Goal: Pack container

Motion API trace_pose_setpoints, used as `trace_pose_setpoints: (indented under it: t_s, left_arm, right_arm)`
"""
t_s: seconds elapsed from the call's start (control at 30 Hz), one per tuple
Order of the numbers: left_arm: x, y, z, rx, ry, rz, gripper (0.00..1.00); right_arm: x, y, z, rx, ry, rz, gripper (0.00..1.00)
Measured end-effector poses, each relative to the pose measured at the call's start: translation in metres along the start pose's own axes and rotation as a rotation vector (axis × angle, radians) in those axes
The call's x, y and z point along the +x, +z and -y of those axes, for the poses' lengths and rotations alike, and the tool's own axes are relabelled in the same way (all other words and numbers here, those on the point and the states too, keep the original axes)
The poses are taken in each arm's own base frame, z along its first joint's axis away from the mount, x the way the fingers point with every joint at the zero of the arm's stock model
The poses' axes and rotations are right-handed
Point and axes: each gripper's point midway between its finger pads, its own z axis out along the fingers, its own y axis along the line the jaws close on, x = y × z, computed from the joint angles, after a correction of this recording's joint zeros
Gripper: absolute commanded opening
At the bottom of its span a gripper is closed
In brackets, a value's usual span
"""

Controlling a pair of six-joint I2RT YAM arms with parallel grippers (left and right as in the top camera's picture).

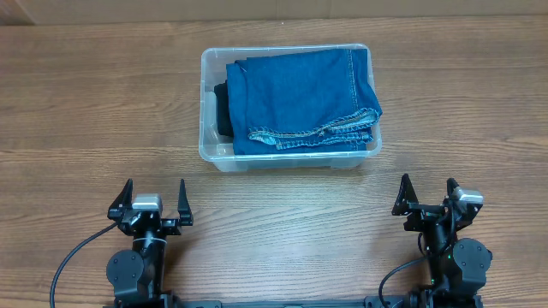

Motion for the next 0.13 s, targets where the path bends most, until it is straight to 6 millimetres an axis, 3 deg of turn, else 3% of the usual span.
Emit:
trace_pose_setpoints:
  t_s: [0.13]
  left_arm:
    - [0.0000,0.0000,0.0000,0.000,0.000,0.000,1.00]
  right_arm:
    - [0.0000,0.0000,0.0000,0.000,0.000,0.000,1.00]
